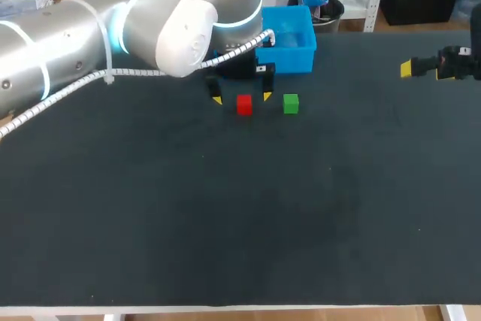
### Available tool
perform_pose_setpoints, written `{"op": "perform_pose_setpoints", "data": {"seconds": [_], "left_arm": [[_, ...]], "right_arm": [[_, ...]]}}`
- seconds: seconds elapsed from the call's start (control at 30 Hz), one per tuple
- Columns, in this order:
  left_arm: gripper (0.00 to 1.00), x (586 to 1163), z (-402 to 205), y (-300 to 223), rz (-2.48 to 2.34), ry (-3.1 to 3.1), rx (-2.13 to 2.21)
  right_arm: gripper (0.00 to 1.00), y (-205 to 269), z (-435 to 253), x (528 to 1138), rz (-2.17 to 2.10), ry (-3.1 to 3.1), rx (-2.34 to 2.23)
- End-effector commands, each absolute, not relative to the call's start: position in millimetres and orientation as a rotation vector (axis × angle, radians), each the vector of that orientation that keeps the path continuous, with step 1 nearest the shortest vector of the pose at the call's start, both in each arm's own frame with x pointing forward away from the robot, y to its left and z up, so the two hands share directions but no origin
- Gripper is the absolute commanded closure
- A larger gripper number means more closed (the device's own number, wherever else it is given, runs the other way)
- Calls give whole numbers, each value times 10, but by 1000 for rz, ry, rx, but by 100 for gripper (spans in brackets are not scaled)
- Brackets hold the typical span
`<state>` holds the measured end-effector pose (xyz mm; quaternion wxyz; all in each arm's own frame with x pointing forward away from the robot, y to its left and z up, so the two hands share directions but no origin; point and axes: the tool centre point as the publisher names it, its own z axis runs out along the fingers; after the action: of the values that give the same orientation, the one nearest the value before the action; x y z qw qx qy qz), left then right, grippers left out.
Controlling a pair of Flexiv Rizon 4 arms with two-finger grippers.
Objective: Use the left arm to pick the red cube and place it into the blue plastic box first, then use the right arm to grasp the green cube and put it into the same blue plastic box after the first action is fully finished.
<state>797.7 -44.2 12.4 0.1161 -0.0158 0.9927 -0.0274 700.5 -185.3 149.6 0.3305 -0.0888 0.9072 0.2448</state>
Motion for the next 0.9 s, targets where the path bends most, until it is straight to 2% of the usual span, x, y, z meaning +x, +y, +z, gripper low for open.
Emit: {"op": "perform_pose_setpoints", "data": {"seconds": [0.03,0.8,0.87,0.9], "left_arm": [[0,7999,99,-476,-59,2912,-52],[0,7937,-78,-514,-45,2949,-78],[45,7936,-101,-508,-49,2953,-85],[51,7936,-108,-506,-50,2953,-86]], "right_arm": [[0,-1854,1494,7006,640,2372,-233],[0,-1854,1494,7006,640,2372,-233],[0,-1854,1494,7006,640,2372,-233],[0,-1854,1494,7006,640,2372,-233]]}}
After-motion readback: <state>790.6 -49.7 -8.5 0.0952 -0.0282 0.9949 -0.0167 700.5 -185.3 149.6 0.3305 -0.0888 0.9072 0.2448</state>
